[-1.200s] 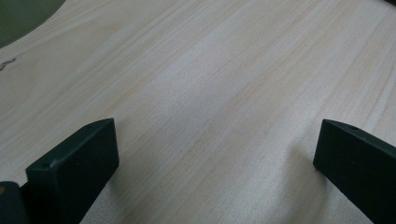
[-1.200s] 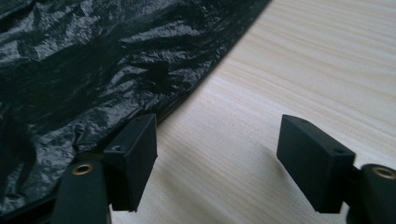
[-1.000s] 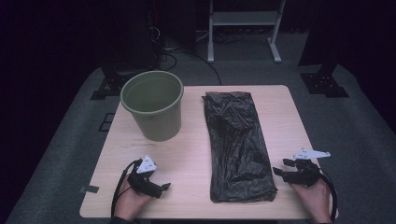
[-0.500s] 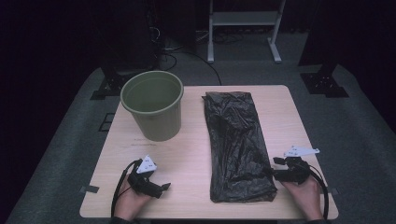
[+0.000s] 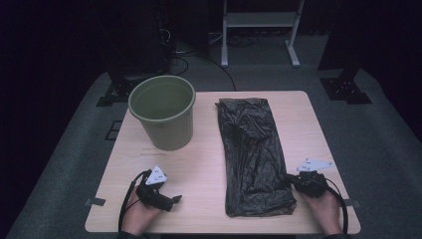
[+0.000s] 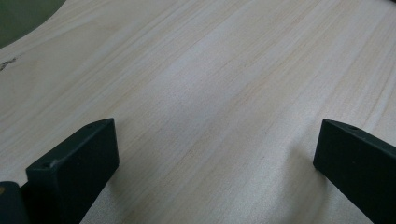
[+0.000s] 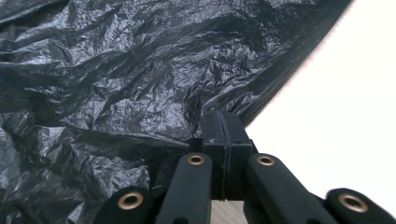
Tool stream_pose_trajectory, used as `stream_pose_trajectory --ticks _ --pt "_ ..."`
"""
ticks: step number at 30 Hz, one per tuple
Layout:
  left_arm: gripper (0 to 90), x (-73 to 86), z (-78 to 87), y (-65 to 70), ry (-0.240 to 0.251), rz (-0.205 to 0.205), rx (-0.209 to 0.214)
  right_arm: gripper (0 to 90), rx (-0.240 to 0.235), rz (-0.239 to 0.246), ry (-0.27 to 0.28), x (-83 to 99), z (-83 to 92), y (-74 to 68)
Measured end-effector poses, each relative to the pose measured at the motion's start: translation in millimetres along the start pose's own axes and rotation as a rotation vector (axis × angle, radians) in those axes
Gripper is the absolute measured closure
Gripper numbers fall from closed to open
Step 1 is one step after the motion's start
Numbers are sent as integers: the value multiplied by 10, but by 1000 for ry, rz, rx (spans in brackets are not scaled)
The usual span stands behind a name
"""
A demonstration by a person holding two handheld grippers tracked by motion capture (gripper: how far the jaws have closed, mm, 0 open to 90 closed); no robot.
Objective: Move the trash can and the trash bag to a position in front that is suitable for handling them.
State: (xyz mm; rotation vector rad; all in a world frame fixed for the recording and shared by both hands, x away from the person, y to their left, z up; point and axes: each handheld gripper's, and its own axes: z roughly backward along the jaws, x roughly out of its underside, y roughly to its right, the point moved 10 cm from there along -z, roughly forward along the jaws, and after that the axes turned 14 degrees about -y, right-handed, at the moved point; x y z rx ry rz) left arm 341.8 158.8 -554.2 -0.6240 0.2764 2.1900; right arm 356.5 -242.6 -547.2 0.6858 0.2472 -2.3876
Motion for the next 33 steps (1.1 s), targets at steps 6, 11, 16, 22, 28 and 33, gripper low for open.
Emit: stream_pose_trajectory --ticks 6,11,16,22,28,33 --pt "0 0 0 0 0 0 0 900 16 -10 -6 16 14 46" --pt "0 0 0 0 0 0 0 900 48 -64 -4 91 105 218" --pt "0 0 0 0 0 0 0 900 65 -90 -5 151 160 309" --pt "0 0 0 0 0 0 0 900 98 -121 -30 282 213 440" --pt "0 0 0 0 0 0 0 900 141 -153 -50 415 280 583" --pt "0 0 0 0 0 0 0 795 140 -173 -23 416 342 606"
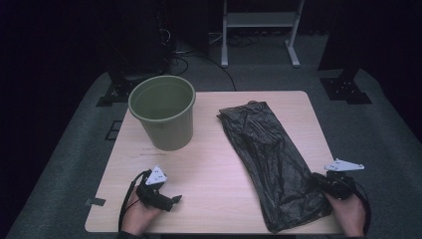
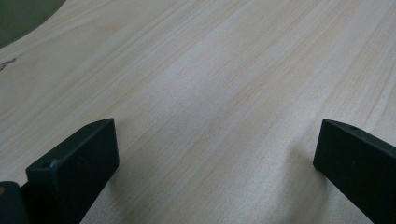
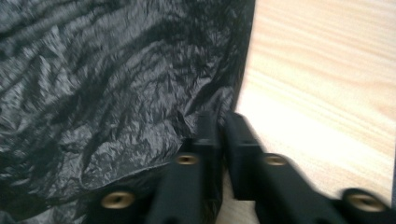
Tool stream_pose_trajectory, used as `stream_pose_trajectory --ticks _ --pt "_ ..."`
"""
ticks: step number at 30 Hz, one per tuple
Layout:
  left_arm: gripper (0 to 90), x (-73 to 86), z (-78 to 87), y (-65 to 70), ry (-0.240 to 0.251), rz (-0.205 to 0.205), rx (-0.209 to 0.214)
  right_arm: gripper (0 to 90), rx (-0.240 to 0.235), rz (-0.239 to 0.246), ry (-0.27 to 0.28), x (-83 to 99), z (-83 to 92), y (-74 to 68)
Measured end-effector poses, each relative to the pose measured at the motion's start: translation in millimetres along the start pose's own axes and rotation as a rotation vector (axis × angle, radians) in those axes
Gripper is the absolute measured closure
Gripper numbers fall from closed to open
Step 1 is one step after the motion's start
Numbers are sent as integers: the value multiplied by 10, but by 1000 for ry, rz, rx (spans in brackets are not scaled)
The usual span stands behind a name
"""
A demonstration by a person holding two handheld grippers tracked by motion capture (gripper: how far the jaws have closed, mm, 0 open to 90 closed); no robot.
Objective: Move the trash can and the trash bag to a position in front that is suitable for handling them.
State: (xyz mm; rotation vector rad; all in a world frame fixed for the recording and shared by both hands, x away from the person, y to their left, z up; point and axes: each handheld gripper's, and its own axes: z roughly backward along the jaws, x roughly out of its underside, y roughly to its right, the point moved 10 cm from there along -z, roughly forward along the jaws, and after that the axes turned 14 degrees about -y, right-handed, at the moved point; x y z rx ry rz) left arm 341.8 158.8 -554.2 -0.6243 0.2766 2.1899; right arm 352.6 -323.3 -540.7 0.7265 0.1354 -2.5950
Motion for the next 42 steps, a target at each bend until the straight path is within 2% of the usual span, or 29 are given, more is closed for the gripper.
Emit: stream_pose_trajectory --ticks 3,5,6,7,13,14,15,17,20,25,30,36,38,42 --pt "0 0 0 0 0 0 0 688 0 -6 31 -61 55 -23" --pt "0 0 0 0 0 0 0 615 -20 0 45 -99 68 -56" --pt "0 0 0 0 0 0 0 615 -20 0 45 -99 68 -56" --pt "0 0 0 0 0 0 0 547 -43 4 54 -139 62 -102" --pt "0 0 0 0 0 0 0 473 -66 32 51 -250 24 -243" --pt "0 0 0 0 0 0 0 412 -73 47 64 -326 13 -315" --pt "0 0 0 0 0 0 0 412 -73 47 64 -326 13 -315" --pt "0 0 0 0 0 0 0 347 -82 64 61 -402 -20 -404" --pt "0 0 0 0 0 0 0 305 -61 85 58 -468 -40 -463" --pt "0 0 0 0 0 0 0 305 -70 100 62 -549 -56 -550" --pt "0 0 0 0 0 0 0 305 -88 126 14 -639 -248 -678" --pt "0 0 0 0 0 0 0 324 -89 136 -33 -666 -412 -704" --pt "0 0 0 0 0 0 0 389 -101 116 -48 -649 -454 -684" --pt "0 0 0 0 0 0 0 551 -97 91 -37 -634 -433 -635"
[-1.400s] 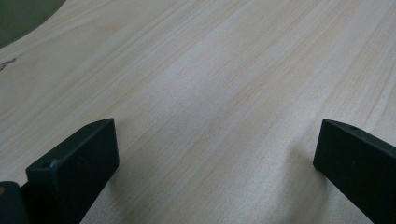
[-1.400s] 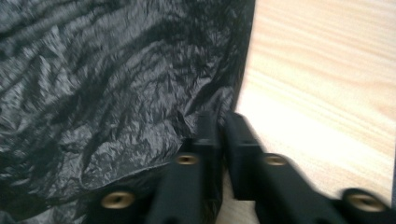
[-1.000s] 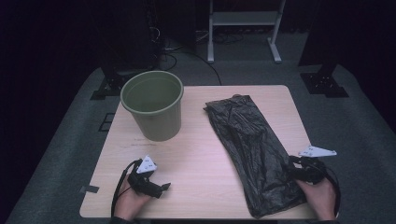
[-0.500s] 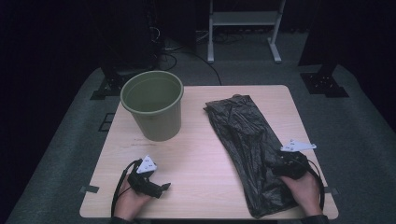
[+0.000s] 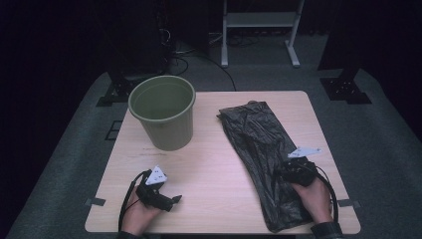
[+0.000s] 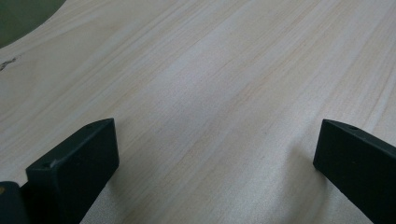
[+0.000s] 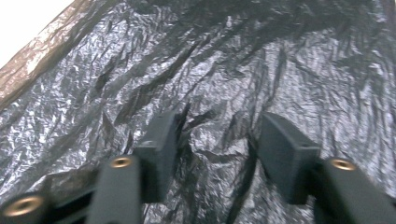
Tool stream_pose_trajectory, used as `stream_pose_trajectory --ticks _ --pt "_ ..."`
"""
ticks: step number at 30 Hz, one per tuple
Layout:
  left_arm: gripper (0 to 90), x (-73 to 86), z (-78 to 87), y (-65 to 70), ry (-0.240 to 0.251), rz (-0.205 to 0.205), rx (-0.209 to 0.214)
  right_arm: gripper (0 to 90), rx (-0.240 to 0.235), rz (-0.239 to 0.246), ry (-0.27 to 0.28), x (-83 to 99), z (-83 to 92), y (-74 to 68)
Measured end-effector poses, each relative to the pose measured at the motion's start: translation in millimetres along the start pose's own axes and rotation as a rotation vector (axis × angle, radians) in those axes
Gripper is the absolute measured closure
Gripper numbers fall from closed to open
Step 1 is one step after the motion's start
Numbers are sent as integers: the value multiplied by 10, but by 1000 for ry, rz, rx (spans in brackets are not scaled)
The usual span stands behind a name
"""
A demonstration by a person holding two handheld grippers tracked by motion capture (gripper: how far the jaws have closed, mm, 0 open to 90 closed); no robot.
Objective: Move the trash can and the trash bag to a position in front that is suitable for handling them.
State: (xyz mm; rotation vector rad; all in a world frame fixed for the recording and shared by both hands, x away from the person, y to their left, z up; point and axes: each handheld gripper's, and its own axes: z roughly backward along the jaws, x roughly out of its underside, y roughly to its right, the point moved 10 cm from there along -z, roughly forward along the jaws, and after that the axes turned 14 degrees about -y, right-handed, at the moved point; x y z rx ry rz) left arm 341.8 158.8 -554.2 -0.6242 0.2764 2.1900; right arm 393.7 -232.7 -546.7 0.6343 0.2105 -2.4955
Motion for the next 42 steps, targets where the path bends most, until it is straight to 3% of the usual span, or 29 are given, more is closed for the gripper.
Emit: stream_pose_trajectory --ticks 3,4,6,7,16,22,25,26,29,30,31,32,34,40,42 --pt "0 0 0 0 0 0 0 729 -3 2 10 15 18 8" --pt "0 0 0 0 0 0 0 729 -3 2 10 15 18 8" --pt "0 0 0 0 0 0 0 872 -8 14 12 18 19 -11" --pt "0 0 0 0 0 0 0 900 11 35 10 17 18 -31" --pt "0 0 0 0 0 0 0 900 48 19 7 112 97 70" --pt "0 0 0 0 0 0 0 900 67 5 4 397 278 181" --pt "0 0 0 0 0 0 0 897 61 -1 16 431 322 189" --pt "0 0 0 0 0 0 0 753 43 -11 48 416 380 187" --pt "0 0 0 0 0 0 0 512 26 -30 88 351 418 180" --pt "0 0 0 0 0 0 0 512 26 -30 88 351 418 180" --pt "0 0 0 0 0 0 0 442 18 -35 95 328 407 175" --pt "0 0 0 0 0 0 0 308 -3 -40 95 285 339 152" --pt "0 0 0 0 0 0 0 231 -9 -34 84 266 267 139" --pt "0 -1 0 0 0 0 1 153 -6 -24 62 255 131 144" --pt "0 -3 4 -5 3 4 7 130 28 -7 52 259 99 137"
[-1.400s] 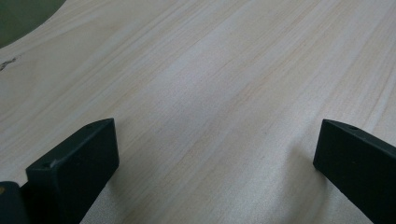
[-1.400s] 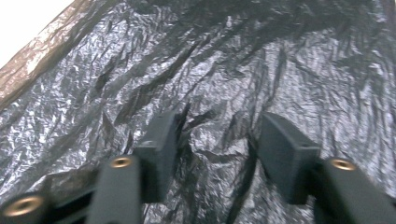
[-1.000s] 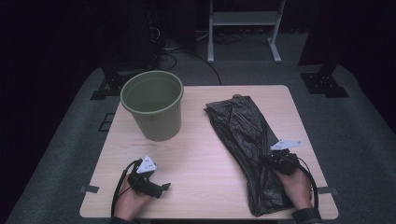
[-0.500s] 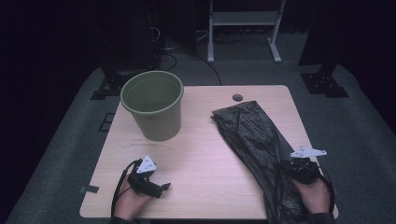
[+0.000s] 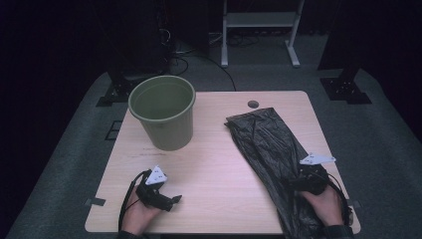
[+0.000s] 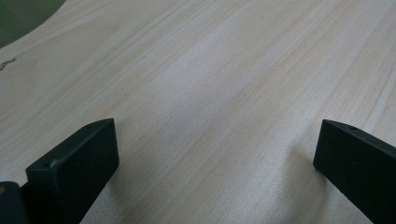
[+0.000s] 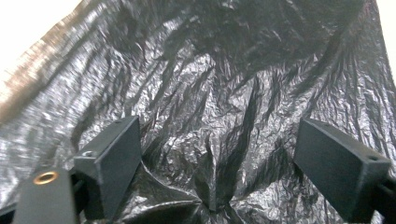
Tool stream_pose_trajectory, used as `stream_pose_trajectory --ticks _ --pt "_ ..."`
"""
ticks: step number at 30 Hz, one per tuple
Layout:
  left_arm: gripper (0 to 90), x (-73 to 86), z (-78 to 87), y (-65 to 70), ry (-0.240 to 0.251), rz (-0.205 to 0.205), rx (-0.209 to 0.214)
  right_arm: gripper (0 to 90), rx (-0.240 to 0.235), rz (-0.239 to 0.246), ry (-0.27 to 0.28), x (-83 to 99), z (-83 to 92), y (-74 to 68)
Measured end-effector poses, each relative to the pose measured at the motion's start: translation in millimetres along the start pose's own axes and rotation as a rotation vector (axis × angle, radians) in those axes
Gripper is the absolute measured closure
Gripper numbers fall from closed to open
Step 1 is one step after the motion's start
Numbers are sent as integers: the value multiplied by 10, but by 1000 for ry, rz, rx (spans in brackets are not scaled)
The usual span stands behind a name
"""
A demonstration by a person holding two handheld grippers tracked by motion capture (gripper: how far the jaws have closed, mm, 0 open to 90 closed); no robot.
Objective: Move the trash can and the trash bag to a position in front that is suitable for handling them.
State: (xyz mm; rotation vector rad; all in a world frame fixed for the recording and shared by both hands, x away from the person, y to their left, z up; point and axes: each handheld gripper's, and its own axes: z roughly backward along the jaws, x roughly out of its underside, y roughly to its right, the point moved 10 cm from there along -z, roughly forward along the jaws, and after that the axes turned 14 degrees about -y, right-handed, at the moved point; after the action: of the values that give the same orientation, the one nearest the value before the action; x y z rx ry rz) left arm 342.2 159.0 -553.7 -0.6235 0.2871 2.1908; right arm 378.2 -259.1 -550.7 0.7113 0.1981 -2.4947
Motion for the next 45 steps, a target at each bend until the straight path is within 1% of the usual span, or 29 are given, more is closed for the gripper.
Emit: stream_pose_trajectory --ticks 1,2,3,5,7,11,14,18,23,26,29,30,34,35,36,39,40,41,42,45 --pt "0 0 0 0 0 0 0 130 0 0 0 0 0 0" --pt "0 -2 4 -2 4 6 7 124 14 7 -5 3 -15 0" --pt "0 -3 9 1 6 12 18 125 9 18 0 -3 -33 -24" --pt "0 -3 10 6 5 11 20 125 4 18 -1 -2 -34 -26" --pt "0 -7 13 21 8 8 23 123 -23 8 -3 6 -42 -27" --pt "0 -19 33 33 18 20 33 110 -26 16 8 12 -44 -30" --pt "0 -43 76 36 22 27 29 108 -25 13 10 14 -45 -32" --pt "0 -72 126 28 28 24 17 105 -25 12 11 14 -46 -32" --pt "0 -127 232 -10 53 32 1 105 -25 12 11 14 -46 -32" --pt "0 -198 321 -15 72 33 -5 104 -23 10 12 13 -47 -31" --pt "0 -273 415 -38 78 31 -10 105 -23 9 14 12 -48 -28" --pt "0 -273 415 -38 78 31 -10 105 -23 9 14 12 -48 -28" --pt "0 -347 527 -88 79 37 -9 104 -23 8 16 12 -48 -28" --pt "0 -347 527 -88 79 37 -9 104 -23 8 16 12 -48 -28" --pt "0 -380 588 -105 79 40 -10 105 -24 8 18 11 -48 -28" --pt "0 -443 688 -124 93 47 -17 105 -24 8 19 12 -48 -28" --pt "0 -443 688 -124 93 47 -17 105 -24 8 19 12 -48 -28" --pt "0 -481 752 -139 98 50 -20 105 -24 8 19 12 -48 -28" --pt "0 -481 752 -139 98 50 -20 105 -24 7 18 12 -48 -28" --pt "0 -552 871 -174 102 47 -21 105 -23 9 18 12 -48 -27"
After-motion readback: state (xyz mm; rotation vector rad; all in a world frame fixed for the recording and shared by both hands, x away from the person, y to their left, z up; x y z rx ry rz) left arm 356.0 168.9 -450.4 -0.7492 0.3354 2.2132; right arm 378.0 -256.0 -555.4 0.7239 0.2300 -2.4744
